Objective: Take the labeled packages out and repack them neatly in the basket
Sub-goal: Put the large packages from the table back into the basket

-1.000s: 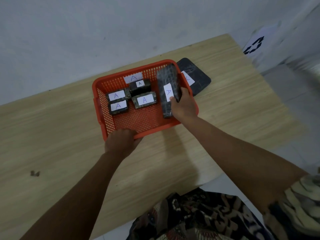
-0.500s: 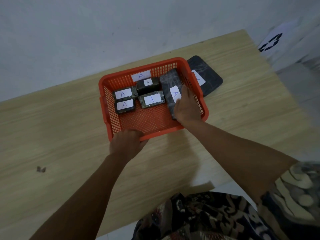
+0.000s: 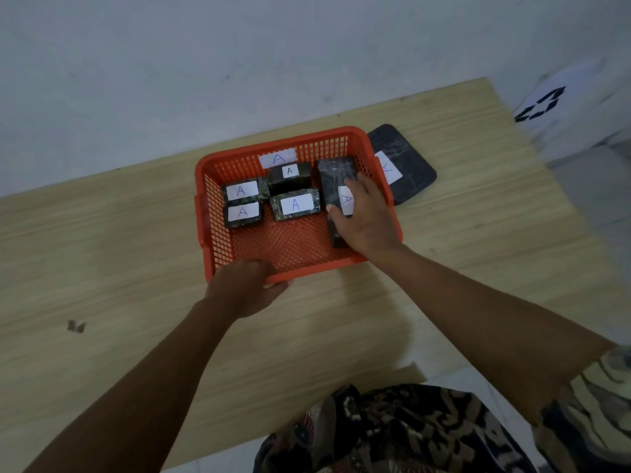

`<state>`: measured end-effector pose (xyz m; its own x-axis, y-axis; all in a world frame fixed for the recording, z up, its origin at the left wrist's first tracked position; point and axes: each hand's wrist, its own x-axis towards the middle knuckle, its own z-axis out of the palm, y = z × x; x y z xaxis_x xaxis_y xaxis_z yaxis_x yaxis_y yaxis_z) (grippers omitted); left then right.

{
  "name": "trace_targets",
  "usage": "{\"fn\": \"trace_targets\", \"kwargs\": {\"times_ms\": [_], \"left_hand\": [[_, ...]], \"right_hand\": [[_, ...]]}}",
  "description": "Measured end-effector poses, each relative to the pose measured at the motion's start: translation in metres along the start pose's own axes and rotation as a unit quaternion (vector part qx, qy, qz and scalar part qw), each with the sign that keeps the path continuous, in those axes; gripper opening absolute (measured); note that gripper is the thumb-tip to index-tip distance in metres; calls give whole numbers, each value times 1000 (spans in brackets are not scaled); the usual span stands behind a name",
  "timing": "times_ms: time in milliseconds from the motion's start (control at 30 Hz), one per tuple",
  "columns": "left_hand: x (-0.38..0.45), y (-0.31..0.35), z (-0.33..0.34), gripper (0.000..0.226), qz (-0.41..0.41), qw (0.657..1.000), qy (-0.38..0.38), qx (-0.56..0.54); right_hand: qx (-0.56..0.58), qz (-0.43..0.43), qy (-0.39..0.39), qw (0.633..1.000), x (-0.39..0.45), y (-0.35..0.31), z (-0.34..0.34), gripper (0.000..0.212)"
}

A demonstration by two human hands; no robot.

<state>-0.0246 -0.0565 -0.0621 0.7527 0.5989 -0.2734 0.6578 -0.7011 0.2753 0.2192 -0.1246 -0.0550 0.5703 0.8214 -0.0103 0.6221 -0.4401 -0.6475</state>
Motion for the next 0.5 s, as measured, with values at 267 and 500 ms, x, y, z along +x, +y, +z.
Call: {"fn": "trace_targets", "kwargs": {"times_ms": [267, 500], "left_hand": [[30, 56, -7, 61, 56, 998, -12, 28], [69, 137, 11, 41, 47, 998, 23, -18]], "right_hand": [[24, -121, 118, 985, 26, 26, -47, 24], [-15, -7, 40, 999, 68, 80, -63, 53]]}}
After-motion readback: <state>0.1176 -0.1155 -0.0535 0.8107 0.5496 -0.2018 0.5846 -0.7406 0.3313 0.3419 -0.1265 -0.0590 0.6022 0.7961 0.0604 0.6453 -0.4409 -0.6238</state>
